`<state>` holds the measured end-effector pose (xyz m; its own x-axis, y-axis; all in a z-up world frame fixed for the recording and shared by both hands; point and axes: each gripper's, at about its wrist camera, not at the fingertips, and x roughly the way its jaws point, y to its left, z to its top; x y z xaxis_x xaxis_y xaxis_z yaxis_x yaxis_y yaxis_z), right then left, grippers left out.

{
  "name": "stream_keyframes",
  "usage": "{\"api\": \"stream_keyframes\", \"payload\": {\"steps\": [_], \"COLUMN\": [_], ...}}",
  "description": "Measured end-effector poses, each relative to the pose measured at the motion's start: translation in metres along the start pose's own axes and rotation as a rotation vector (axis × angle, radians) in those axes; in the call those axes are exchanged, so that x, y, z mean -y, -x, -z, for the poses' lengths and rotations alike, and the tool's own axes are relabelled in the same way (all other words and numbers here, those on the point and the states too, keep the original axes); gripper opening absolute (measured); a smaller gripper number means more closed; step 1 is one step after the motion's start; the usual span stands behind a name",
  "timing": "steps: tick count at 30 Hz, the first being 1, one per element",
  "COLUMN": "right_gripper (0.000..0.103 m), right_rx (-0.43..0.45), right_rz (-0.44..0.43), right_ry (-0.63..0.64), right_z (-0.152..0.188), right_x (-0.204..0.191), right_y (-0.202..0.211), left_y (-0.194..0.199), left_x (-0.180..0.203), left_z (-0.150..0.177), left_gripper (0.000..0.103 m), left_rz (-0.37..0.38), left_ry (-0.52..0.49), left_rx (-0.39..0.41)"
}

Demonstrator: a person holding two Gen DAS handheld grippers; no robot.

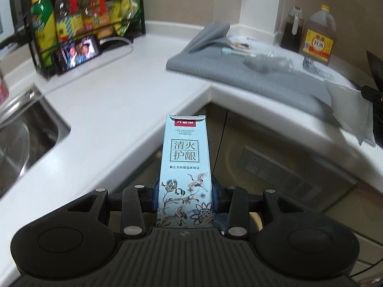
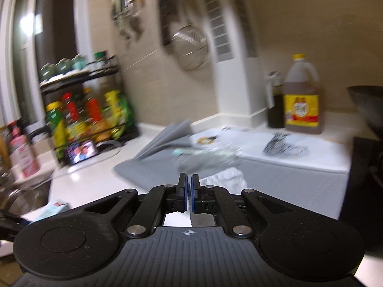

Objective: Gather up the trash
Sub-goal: 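Carry the toothpaste box and tissue in both tools down over the blue bin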

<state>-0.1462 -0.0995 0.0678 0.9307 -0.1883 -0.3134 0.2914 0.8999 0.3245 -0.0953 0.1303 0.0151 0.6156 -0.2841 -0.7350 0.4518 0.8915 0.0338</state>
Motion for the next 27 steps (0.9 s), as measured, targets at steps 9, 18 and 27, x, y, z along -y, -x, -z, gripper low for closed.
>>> {"api": "stream_keyframes", "payload": {"steps": [9,18,27], "right_gripper": [0.003,0.003,0.003], "right_rx": [-0.119,-0.245,-0.339], "right_rz": [-0.123,-0.176,-0.192], "right_ry": [0.032,0.032,0.024], "right_z": [0.033,0.068,0.094], "right_x": [-0.050,-0.073,-0.081], "right_y": [0.005,-0.010,-0.026], "left_y": [-0.005,-0.020,-0.037], "left_x": [-0.003,-0.009,-0.001], "left_z": [0.046,0.068,0.076], "left_gripper": [0.044,0.044,0.044], "left_rz": [0.013,0.012,0.030], "left_ry": [-0.003,-0.004,-0.015], "left_rx": [-0.062,-0.108,-0.150]}}
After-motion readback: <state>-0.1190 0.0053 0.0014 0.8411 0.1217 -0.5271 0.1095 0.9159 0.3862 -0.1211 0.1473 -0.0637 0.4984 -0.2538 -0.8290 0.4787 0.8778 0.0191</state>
